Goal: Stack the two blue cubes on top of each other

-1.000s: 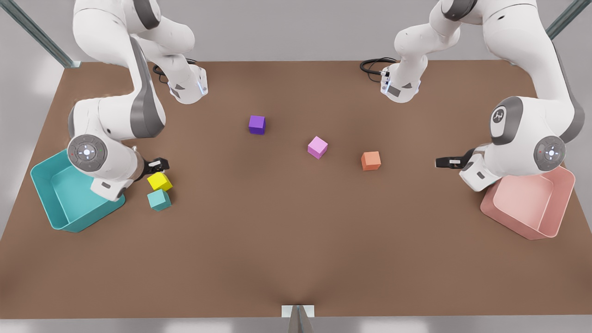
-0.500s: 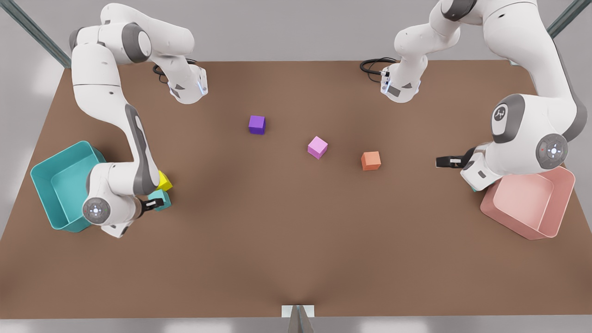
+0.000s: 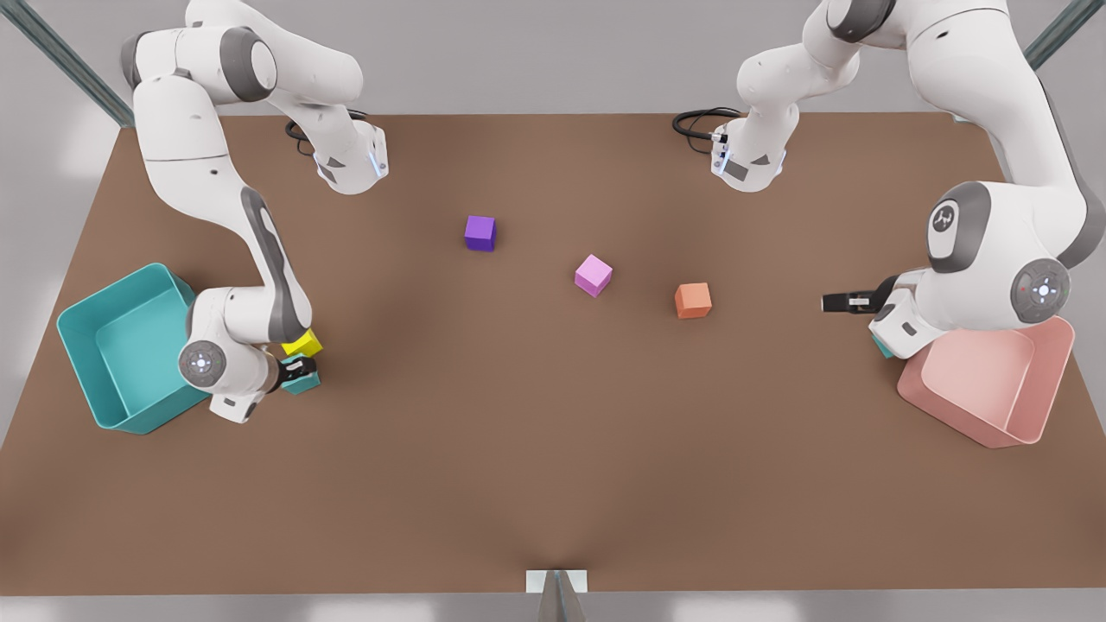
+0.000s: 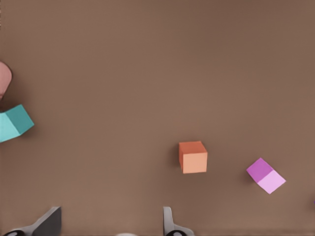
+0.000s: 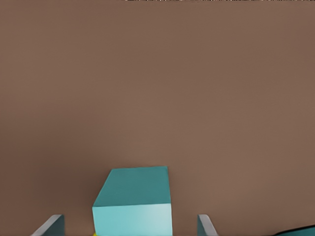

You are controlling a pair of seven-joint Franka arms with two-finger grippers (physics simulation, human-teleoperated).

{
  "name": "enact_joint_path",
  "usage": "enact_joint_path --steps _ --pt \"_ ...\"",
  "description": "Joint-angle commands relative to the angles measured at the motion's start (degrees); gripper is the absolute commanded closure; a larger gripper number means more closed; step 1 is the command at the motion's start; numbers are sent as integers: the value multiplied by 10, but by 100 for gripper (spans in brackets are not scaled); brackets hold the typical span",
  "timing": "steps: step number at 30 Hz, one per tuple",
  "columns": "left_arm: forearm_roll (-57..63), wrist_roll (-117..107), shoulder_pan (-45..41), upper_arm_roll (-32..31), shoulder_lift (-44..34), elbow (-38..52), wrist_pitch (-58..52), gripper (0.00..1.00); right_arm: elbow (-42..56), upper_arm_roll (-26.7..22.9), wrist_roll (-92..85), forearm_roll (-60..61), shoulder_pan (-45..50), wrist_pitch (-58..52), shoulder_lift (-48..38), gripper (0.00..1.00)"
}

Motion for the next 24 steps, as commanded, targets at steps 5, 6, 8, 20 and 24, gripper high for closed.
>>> enact_joint_path --steps 5,6,8,20,24 --pt "1 -8 4 0 6 -1 -9 0 -10 0 -30 1 0 15 1 0" --pt "1 -8 3 0 6 -1 -9 0 -13 0 -30 1 -1 15 2 0" --pt "1 -8 3 0 5 -1 -10 0 -14 0 -30 0 -1 13 9 0" --pt "1 -7 16 0 6 -1 -18 0 -16 -4 -21 -4 -10 19 45 0" --pt "-3 4 12 -2 6 -1 -29 0 -16 -4 -20 -4 -9 23 55 0"
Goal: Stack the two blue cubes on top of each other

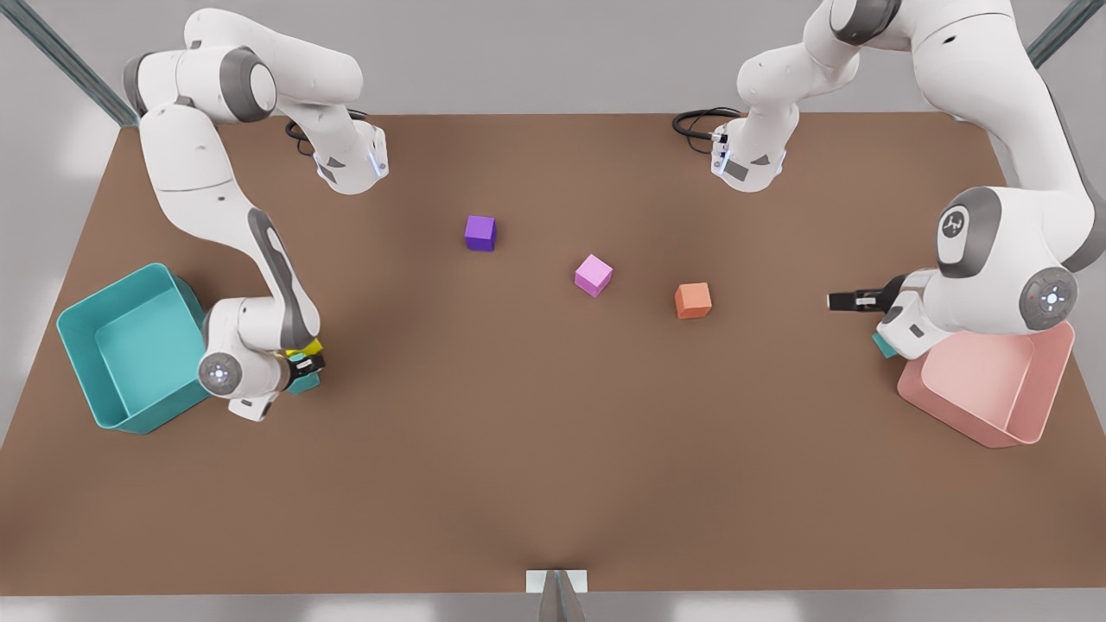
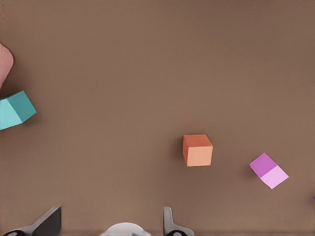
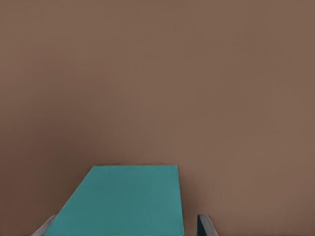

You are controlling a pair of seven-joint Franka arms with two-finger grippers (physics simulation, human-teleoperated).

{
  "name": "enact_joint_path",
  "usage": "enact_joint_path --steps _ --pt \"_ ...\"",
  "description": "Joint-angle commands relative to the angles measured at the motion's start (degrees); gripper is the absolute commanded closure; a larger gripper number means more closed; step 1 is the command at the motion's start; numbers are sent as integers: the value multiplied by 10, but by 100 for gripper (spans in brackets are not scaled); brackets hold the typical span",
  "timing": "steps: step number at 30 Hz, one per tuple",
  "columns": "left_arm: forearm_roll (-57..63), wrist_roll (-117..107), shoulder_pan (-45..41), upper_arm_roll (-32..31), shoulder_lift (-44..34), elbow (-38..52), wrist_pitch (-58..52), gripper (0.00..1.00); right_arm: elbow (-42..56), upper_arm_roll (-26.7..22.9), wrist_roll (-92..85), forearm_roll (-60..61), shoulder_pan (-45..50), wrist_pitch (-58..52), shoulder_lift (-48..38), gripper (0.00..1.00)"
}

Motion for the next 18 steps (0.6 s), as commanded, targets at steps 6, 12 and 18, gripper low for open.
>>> enact_joint_path --steps 6,12,18 --pt "1 6 -1 -1 15 3 -6 0 8 0 -3 1 0 -3 1 42" --pt "3 5 -2 -1 15 3 -6 0 96 68 7 46 5 -92 -4 43" --pt "-1 8 6 1 13 5 -8 0 191 105 590 40 314 12 52 42"
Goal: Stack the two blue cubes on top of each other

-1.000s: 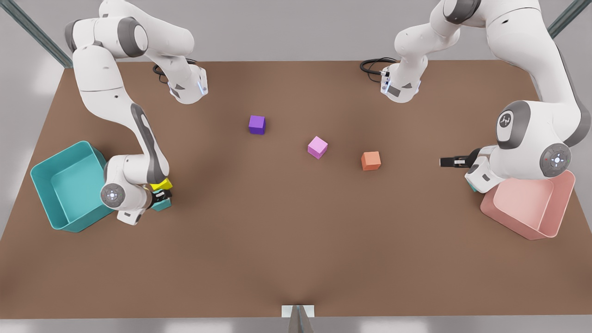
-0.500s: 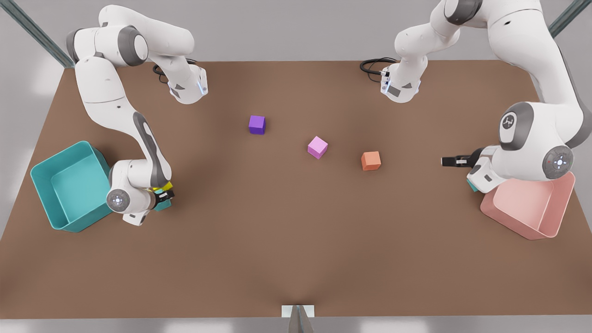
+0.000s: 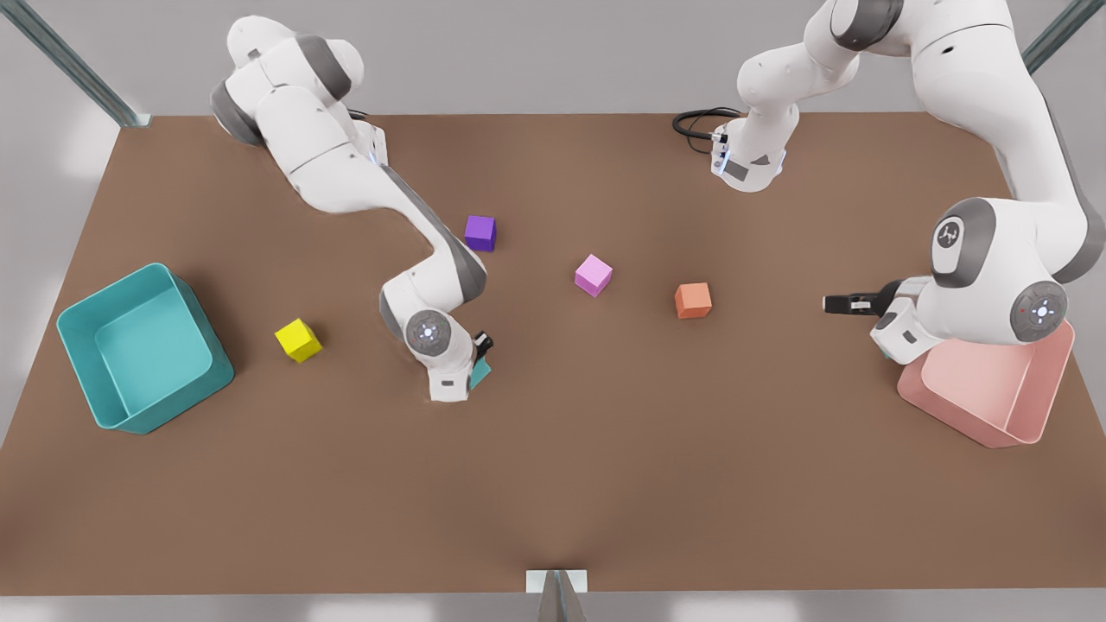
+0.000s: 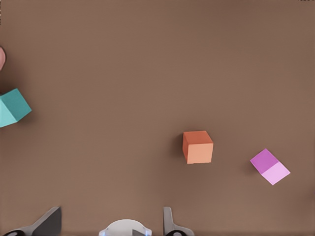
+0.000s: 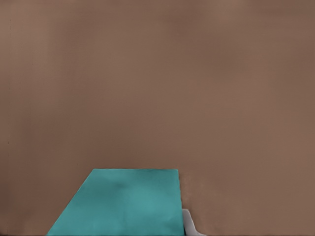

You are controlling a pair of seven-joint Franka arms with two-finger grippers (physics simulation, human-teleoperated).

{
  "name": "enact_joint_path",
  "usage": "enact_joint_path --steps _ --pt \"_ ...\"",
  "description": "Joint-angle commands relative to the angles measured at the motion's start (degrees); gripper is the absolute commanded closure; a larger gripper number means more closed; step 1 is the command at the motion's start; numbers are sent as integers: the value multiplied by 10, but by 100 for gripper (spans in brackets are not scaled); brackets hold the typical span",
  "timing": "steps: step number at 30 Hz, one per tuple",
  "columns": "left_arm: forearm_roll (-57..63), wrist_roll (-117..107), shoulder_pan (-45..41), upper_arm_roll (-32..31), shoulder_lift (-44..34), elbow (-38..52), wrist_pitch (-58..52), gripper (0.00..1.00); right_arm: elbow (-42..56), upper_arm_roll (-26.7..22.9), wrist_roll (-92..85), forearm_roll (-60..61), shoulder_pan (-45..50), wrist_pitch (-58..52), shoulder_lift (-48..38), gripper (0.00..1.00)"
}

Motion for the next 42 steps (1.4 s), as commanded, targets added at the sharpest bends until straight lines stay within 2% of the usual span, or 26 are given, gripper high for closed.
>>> enact_joint_path --steps 1,4,8,10,11,13,18,20,22,24,25,26,27,28,30,32,35,42 --pt "2 1 4 0 -1 2 -1 0 38 1 568 -6 69 48 28 42" --pt "8 -38 5 1 -2 23 -2 0 157 -5 740 -8 157 64 114 41" --pt "29 -88 9 5 -9 32 -3 0 189 -39 752 -16 190 126 159 41" --pt "24 -94 -18 146 -101 -145 83 0 195 -43 751 -16 190 163 177 41" --pt "23 -95 -17 184 -100 -171 135 0 195 -43 751 -16 190 164 178 36" --pt "23 -122 -13 203 -96 -223 239 0 195 -43 750 -15 189 165 178 0" --pt "23 -190 12 242 -66 -257 351 0 195 -41 752 -8 182 158 161 0" --pt "23 -190 13 242 -66 -305 402 0 186 -41 752 -7 180 145 138 0" --pt "23 -184 13 242 -50 -328 476 0 185 -36 752 -7 171 70 86 0" --pt "23 41 20 242 -40 -337 486 0 186 -33 746 7 143 -27 29 0" --pt "23 57 22 242 -29 -337 491 0 186 -27 738 106 101 -72 12 0" --pt "23 58 22 242 -18 -337 505 0 186 -23 623 178 31 -179 -5 0" --pt "23 59 22 242 -10 -337 519 0 186 -25 492 175 -28 -268 -13 0" --pt "23 90 22 242 -5 -338 520 0 182 -30 293 112 -98 -346 -14 0" --pt "23 149 31 242 15 -338 522 0 158 -30 29 -51 -234 -349 -6 0" --pt "23 147 32 242 21 -342 532 0 193 -30 -118 -115 -278 -349 -19 0" --pt "23 140 31 242 19 -362 537 0 186 -26 -142 -81 -301 -387 -137 0" --pt "-1 139 38 242 45 -362 585 0 172 -25 -82 -74 -298 -436 -176 0"
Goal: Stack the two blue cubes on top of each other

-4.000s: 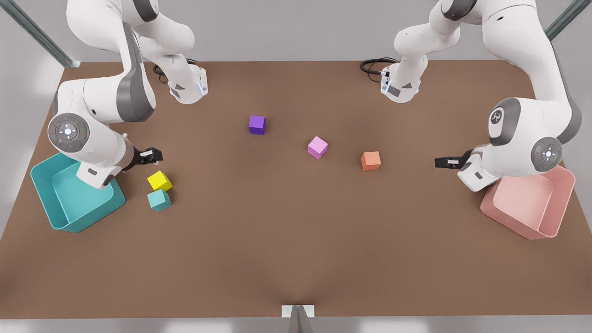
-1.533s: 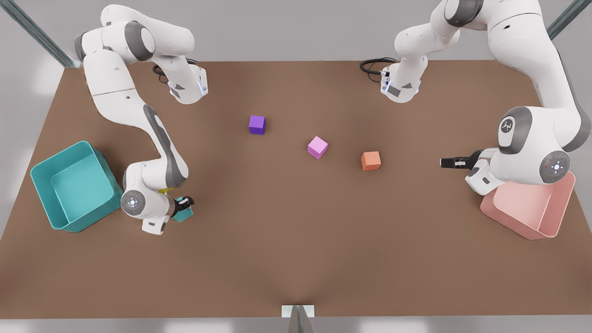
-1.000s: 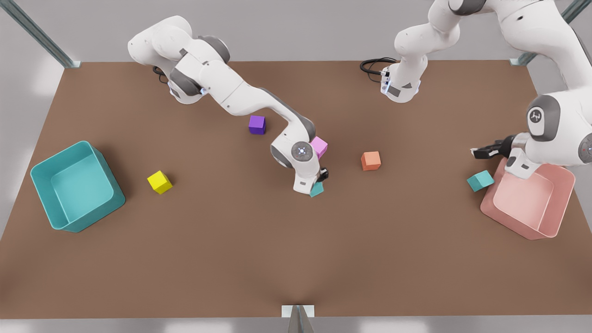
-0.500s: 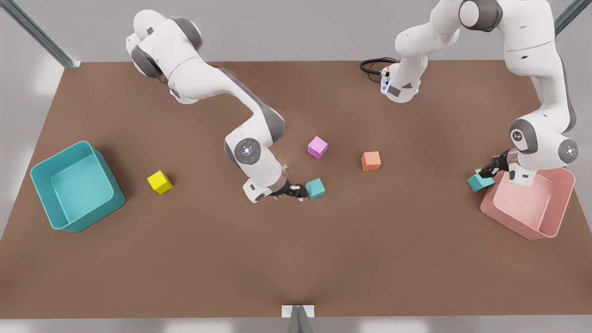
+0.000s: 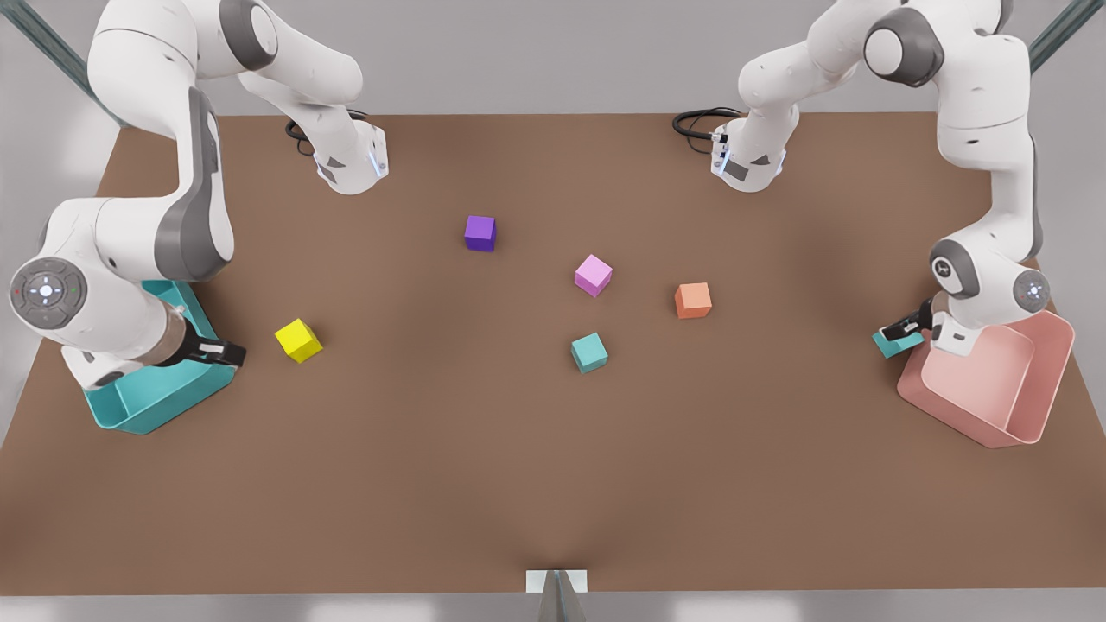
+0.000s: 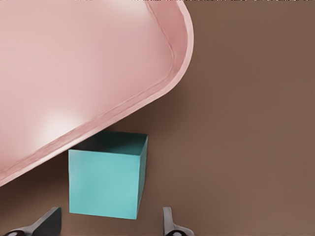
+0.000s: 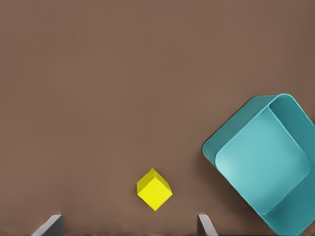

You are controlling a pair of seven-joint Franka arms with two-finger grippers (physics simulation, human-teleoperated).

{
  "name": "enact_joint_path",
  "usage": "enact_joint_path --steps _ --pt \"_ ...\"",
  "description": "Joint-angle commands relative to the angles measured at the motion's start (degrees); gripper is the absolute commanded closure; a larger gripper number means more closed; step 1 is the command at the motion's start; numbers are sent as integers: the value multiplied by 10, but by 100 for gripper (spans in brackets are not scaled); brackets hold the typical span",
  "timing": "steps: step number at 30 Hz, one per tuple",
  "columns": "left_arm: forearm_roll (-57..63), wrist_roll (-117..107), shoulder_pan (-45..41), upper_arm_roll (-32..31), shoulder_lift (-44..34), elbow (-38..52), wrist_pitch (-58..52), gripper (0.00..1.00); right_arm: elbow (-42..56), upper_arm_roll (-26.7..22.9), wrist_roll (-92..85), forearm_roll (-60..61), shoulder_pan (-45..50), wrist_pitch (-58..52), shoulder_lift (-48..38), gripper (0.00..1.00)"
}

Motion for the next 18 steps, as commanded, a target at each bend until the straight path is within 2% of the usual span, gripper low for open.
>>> enact_joint_path --steps 1,18 --pt "-16 85 0 0 2 0 30 0 -1 0 -280 -7 3 -81 -5 0" --pt "-17 87 16 7 20 -10 31 0 9 -4 -281 -14 8 -88 0 0"
